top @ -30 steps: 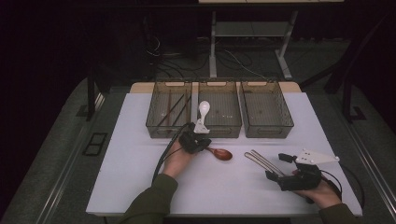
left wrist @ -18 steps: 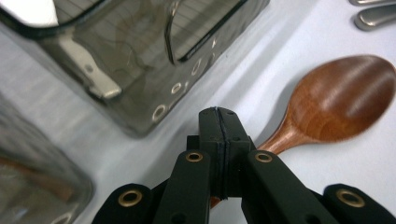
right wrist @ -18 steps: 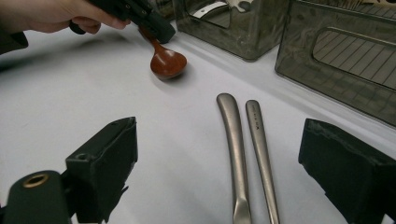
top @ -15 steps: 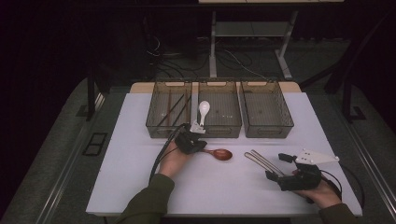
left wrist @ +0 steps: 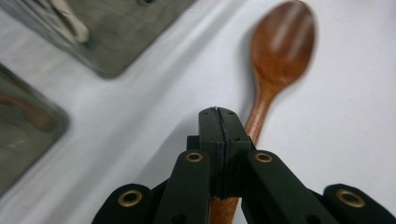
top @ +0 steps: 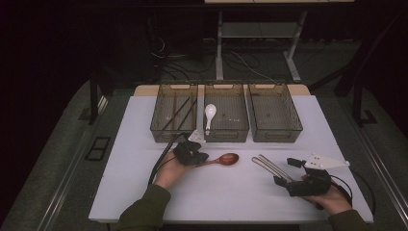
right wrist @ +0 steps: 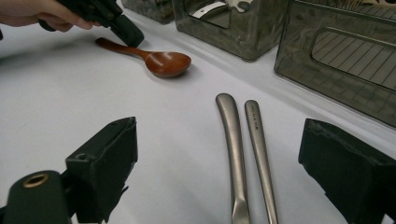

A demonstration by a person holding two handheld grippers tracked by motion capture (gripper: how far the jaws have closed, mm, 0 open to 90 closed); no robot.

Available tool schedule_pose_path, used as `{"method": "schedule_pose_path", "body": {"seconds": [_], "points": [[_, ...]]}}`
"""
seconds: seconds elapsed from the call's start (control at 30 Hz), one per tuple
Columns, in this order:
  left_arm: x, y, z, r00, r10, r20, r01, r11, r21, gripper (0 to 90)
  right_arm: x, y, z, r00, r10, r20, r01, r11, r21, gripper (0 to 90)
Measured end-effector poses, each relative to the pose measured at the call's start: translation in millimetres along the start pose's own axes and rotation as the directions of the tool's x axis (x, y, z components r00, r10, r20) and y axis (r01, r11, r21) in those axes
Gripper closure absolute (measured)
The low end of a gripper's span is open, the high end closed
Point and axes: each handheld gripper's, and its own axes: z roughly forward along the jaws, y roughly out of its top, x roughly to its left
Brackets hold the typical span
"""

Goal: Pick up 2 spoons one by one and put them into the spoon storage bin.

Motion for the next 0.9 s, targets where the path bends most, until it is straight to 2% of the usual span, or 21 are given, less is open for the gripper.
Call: {"method": "schedule_pose_path", "body": {"seconds": [0.17, 0.27, 0.33, 0.47, 0.5, 0.6, 0.63, 0.7, 0.73, 0.9], "points": [[-8.6, -2.8, -2.2, 0.9998, 0.013, 0.015, -0.013, 0.9998, 0.015, 89.1, 0.7, 0.4, 0.2, 1.0000, -0.003, -0.001, 0.003, 1.0000, 0.000, 11.8], [-9.0, -1.1, -2.2, 0.9998, 0.012, 0.013, -0.012, 0.9999, -0.004, 89.0, 0.7, 0.5, 0.6, 1.0000, -0.007, 0.001, 0.007, 1.0000, -0.001, 11.8], [-8.8, 0.8, -2.4, 0.9999, 0.012, 0.008, -0.011, 0.9995, -0.029, 83.5, 1.0, 0.6, 0.5, 1.0000, -0.007, 0.000, 0.007, 1.0000, -0.001, 11.8], [-8.3, 8.7, -4.4, 0.9993, -0.030, 0.020, 0.032, 0.9943, -0.101, 76.0, 1.3, 0.7, 0.3, 1.0000, -0.001, -0.002, 0.001, 1.0000, -0.001, 11.8], [-7.7, 11.4, -4.2, 0.9995, -0.026, 0.020, 0.028, 0.9931, -0.114, 73.1, 1.3, 0.8, 0.4, 1.0000, -0.002, -0.002, 0.002, 1.0000, 0.001, 11.8], [-10.3, 17.6, -0.6, 0.9986, -0.049, 0.019, 0.051, 0.9891, -0.138, 65.1, 1.1, 0.7, 1.0, 1.0000, -0.008, -0.002, 0.008, 1.0000, 0.001, 11.8], [-10.3, 19.5, 1.1, 0.9981, -0.051, 0.034, 0.055, 0.9872, -0.149, 62.7, 1.2, 0.8, 1.1, 1.0000, -0.008, -0.002, 0.008, 1.0000, 0.001, 11.8], [-11.1, 23.0, 4.4, 0.9967, -0.063, 0.050, 0.071, 0.9839, -0.164, 58.2, 1.3, 0.8, 1.2, 1.0000, -0.008, -0.001, 0.008, 1.0000, 0.001, 11.8], [-11.0, 25.0, 6.8, 0.9968, -0.056, 0.057, 0.065, 0.9835, -0.169, 56.1, 1.1, 0.8, 1.2, 1.0000, -0.006, -0.001, 0.006, 1.0000, -0.001, 11.8], [-10.9, 36.3, 18.6, 0.9968, -0.043, 0.067, 0.053, 0.9866, -0.154, 52.0, 0.1, 0.4, 1.5, 1.0000, 0.001, 0.003, -0.001, 1.0000, 0.002, 11.8]]}}
